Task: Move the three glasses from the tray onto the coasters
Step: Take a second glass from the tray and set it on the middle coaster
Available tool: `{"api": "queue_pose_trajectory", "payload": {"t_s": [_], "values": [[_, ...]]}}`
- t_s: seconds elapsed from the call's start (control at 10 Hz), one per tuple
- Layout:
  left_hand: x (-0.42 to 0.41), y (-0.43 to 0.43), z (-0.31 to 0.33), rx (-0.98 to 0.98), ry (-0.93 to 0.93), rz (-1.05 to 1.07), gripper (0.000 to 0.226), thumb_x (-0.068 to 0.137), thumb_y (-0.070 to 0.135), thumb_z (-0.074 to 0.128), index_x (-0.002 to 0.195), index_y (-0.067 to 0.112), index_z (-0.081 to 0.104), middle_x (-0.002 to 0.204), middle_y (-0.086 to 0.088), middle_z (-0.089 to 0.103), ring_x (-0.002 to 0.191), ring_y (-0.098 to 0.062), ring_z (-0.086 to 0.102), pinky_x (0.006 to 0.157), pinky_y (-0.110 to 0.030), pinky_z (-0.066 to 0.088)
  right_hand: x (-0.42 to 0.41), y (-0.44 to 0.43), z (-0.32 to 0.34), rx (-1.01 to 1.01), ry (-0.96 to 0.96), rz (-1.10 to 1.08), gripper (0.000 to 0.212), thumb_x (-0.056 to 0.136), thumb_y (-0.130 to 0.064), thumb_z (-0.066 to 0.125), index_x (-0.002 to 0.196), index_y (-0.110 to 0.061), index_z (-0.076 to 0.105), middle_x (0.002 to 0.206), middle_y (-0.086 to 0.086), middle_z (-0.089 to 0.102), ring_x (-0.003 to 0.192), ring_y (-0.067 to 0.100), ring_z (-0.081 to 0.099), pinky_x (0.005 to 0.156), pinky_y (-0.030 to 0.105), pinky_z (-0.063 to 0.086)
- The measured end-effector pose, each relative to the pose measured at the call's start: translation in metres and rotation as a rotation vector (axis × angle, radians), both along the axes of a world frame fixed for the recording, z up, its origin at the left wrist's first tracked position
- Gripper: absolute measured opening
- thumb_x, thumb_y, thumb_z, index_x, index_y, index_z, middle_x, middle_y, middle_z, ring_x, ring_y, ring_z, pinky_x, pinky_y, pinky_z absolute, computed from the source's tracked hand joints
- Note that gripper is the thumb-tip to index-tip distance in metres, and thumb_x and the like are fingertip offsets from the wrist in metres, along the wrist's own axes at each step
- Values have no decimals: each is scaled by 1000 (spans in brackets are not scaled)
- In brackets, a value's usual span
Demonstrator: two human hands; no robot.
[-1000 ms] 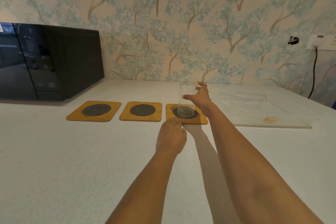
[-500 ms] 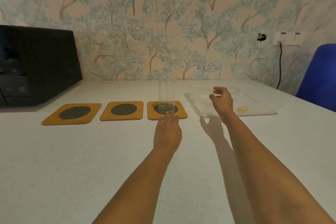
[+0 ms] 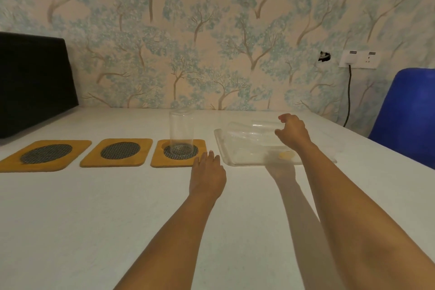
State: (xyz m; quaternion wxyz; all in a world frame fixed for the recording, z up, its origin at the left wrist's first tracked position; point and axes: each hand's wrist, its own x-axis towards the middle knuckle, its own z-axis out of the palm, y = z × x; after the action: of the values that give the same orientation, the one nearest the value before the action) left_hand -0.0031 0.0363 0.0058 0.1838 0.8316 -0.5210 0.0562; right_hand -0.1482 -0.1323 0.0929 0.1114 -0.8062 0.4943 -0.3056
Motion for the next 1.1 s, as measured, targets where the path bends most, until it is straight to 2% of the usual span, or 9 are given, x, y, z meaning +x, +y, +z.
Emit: {"api": "queue_pose_trajectory", "payload": {"t_s": [0.1, 0.2, 0.4, 0.5, 0.6, 0.8, 0.9, 1.0, 1.1], "values": [[1, -12, 0, 1, 7, 22, 45, 102, 23, 27, 145, 10, 30, 158, -9, 23, 148, -24, 15, 124, -41, 10, 3, -22, 4, -42, 253, 31, 58, 90, -9, 53, 145, -10, 35, 148, 13, 38, 134, 33, 37, 107, 41, 34], [2, -21, 0, -6, 8, 49, 44, 102, 22, 27, 143, 9, 34, 157, -9, 26, 147, -24, 17, 123, -41, 10, 13, -42, 7, -42, 389, 59, 63, 90, -6, 50, 149, -12, 28, 152, 12, 33, 136, 32, 36, 109, 41, 33], [6, -27, -1, -10, 22, 76, 43, 102, 23, 27, 142, 9, 36, 156, -8, 29, 146, -23, 20, 123, -40, 11, 37, -73, 4, 79, 606, 139, 85, 84, -8, 61, 153, -18, 13, 159, 6, 19, 141, 34, 31, 113, 46, 32], [7, -26, -1, 7, 37, 79, 45, 103, 26, 24, 145, 10, 31, 158, -7, 24, 148, -22, 15, 124, -40, 8, 44, -84, 2, 102, 681, 143, 92, 81, -11, 66, 153, -22, 9, 160, 3, 17, 143, 34, 28, 114, 48, 30], [7, -26, -1, 12, 49, 79, 46, 103, 27, 24, 146, 11, 29, 159, -7, 22, 149, -22, 13, 124, -40, 7, 46, -88, -3, 58, 732, 131, 91, 82, -15, 68, 153, -18, 11, 159, 6, 22, 142, 32, 29, 114, 45, 29], [7, -26, -2, 18, 67, 77, 47, 103, 29, 23, 147, 12, 27, 160, -6, 20, 149, -22, 12, 124, -40, 6, 52, -92, -12, -36, 715, 69, 88, 76, -28, 77, 148, -18, 26, 147, 13, 27, 135, 34, 29, 108, 43, 34], [7, -26, -2, 11, 62, 74, 47, 103, 29, 23, 147, 12, 28, 159, -6, 21, 149, -22, 13, 123, -39, 6, 50, -91, -15, -10, 654, 44, 82, 74, -25, 79, 141, -17, 34, 140, 14, 31, 131, 34, 34, 106, 43, 37], [7, -25, -2, 11, 63, 74, 47, 103, 29, 23, 147, 12, 28, 159, -6, 21, 149, -22, 13, 123, -39, 6, 49, -88, -16, -23, 588, 14, 77, 74, -20, 78, 136, -9, 33, 136, 14, 40, 124, 36, 45, 102, 46, 39], [7, -25, -2, 14, 59, 72, 47, 103, 28, 23, 147, 12, 28, 159, -6, 21, 149, -22, 14, 123, -40, 6, 42, -87, -15, -17, 419, 0, 77, 76, -23, 76, 136, -10, 30, 134, 16, 46, 122, 39, 48, 99, 49, 40]]}}
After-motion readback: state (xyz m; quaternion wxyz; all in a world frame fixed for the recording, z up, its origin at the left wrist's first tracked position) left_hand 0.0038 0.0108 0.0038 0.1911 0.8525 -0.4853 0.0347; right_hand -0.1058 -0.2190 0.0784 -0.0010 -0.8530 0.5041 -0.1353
